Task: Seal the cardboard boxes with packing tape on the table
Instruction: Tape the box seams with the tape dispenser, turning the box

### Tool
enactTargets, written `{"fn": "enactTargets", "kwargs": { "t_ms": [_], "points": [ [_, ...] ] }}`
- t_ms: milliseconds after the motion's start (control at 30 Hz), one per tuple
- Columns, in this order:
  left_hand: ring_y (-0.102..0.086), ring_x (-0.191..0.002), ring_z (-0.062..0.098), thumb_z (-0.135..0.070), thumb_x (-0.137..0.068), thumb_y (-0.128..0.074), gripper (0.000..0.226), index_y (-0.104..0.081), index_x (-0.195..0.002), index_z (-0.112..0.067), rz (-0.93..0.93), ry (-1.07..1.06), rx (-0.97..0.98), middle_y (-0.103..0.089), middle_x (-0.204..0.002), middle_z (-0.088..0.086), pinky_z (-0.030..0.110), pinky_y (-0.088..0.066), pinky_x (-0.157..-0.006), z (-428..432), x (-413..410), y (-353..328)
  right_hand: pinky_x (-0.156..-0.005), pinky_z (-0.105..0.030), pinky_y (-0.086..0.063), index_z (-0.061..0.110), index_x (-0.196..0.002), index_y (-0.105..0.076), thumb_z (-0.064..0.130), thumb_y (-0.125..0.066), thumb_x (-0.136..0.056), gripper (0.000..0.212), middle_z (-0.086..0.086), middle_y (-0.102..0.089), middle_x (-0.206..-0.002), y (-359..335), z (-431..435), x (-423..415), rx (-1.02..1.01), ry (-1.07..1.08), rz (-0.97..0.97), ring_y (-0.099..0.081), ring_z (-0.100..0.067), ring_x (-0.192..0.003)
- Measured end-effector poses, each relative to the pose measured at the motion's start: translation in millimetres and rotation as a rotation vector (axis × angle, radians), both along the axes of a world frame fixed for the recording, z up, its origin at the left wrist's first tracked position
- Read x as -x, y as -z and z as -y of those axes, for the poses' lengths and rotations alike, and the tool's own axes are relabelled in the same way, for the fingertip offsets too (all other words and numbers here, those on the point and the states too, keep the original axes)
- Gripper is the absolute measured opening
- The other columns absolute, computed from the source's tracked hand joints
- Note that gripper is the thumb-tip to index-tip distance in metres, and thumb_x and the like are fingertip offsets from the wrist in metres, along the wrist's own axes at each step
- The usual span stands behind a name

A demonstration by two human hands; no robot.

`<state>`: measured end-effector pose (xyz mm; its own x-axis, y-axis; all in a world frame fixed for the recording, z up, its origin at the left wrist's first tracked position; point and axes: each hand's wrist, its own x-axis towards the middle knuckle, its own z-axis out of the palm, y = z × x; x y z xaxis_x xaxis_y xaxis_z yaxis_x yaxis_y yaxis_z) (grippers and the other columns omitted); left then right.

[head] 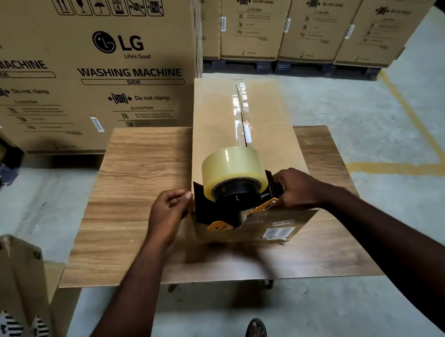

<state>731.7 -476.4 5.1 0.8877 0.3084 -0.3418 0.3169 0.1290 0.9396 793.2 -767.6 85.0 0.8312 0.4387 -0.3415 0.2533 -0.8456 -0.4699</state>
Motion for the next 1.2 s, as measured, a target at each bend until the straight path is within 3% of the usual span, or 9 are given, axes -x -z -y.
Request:
{"fn": "enactTargets", "kwargs": {
  "t_ms": [133,267,367,500,600,700,767,933,1200],
  "points": [
    [-0.066,-0.095,0.017,-0.003,-0.092,-0.068,0.023,-0.061,-0.092,-0.025,0.087,0.074,-0.256,-0.069,-0.1,0.001,0.03,-0.053,-0.085,6,6,-1,-0.061,-0.034,-0.048,0.018,-0.074,-0.063,0.015,-0.071,-0.079,0.01,-0.005,-0.069,-0.076,3,0,-4,0.042,-0.043,-0.04,-0.067,-0.024,-0.076],
    [-0.064,-0.082,0.002,-0.007,-0.089,-0.072,0.022,-0.061,-0.085,-0.025,0.149,0.069,-0.426,-0.068,-0.09,-0.007,0.018,-0.049,-0.075,5,10,-4,-0.057,-0.03,-0.04,0.023,-0.064,-0.052,0.022,-0.074,-0.082,0.029,0.004,-0.06,-0.064,3,5,1,0.021,-0.07,-0.009,-0.054,-0.013,-0.06],
    [-0.06,-0.074,-0.01,-0.01,-0.086,-0.077,0.021,-0.061,-0.081,-0.023,0.165,0.06,-0.481,-0.067,-0.085,-0.009,0.007,-0.045,-0.069,7,9,-5,-0.052,-0.026,-0.037,0.023,-0.062,-0.049,0.025,-0.069,-0.078,0.025,0.005,-0.054,-0.059,1,33,4,0.054,-0.073,0.016,-0.051,-0.008,-0.055],
    [-0.06,-0.074,-0.01,-0.01,-0.085,-0.078,0.016,-0.063,-0.084,-0.017,0.175,0.044,-0.528,-0.067,-0.083,-0.006,0.005,-0.043,-0.069,9,10,-4,-0.064,-0.04,-0.052,0.019,-0.074,-0.062,0.042,-0.07,-0.072,0.024,0.001,-0.067,-0.07,9,99,6,0.042,0.009,0.042,-0.066,-0.021,-0.071],
    [-0.062,-0.08,0.003,-0.005,-0.084,-0.076,0.016,-0.064,-0.085,-0.016,0.226,0.062,-0.626,-0.065,-0.086,-0.007,0.014,-0.047,-0.073,12,12,-8,-0.066,-0.047,-0.054,0.018,-0.074,-0.066,0.049,-0.056,-0.069,0.033,-0.003,-0.068,-0.074,23,125,9,-0.039,0.009,0.059,-0.065,-0.022,-0.071],
    [-0.057,-0.083,0.016,0.006,-0.08,-0.065,0.031,-0.064,-0.085,-0.024,0.361,0.169,-0.949,-0.06,-0.087,-0.015,0.035,-0.046,-0.076,24,13,-13,-0.069,-0.05,-0.054,0.009,-0.083,-0.07,0.048,-0.054,-0.072,0.044,-0.008,-0.069,-0.079,35,128,5,-0.055,-0.023,0.082,-0.066,-0.026,-0.076],
    [-0.054,-0.085,0.02,0.007,-0.074,-0.059,0.039,-0.064,-0.086,-0.03,0.377,0.264,-1.079,-0.062,-0.086,-0.015,0.04,-0.046,-0.076,43,13,-17,-0.07,-0.049,-0.054,0.011,-0.085,-0.07,0.049,-0.058,-0.073,0.042,-0.007,-0.07,-0.08,43,132,1,-0.05,-0.038,0.077,-0.067,-0.026,-0.077],
    [-0.055,-0.096,0.021,0.002,-0.081,-0.057,0.038,-0.069,-0.089,-0.034,0.316,0.471,-1.027,-0.067,-0.095,-0.015,0.037,-0.04,-0.082,105,6,-25,-0.072,-0.046,-0.054,0.013,-0.09,-0.071,0.055,-0.063,-0.077,0.044,-0.005,-0.072,-0.084,51,135,0,-0.076,-0.082,0.117,-0.068,-0.024,-0.081],
    [-0.046,-0.088,0.007,-0.008,-0.085,-0.055,0.034,-0.056,-0.083,-0.043,0.276,0.412,-0.93,-0.055,-0.082,-0.028,0.033,-0.027,-0.079,114,3,-21,-0.07,-0.038,-0.053,0.015,-0.085,-0.075,0.063,-0.06,-0.077,0.051,-0.002,-0.074,-0.08,57,138,5,-0.162,-0.113,0.164,-0.069,-0.019,-0.079]
  ]
}}
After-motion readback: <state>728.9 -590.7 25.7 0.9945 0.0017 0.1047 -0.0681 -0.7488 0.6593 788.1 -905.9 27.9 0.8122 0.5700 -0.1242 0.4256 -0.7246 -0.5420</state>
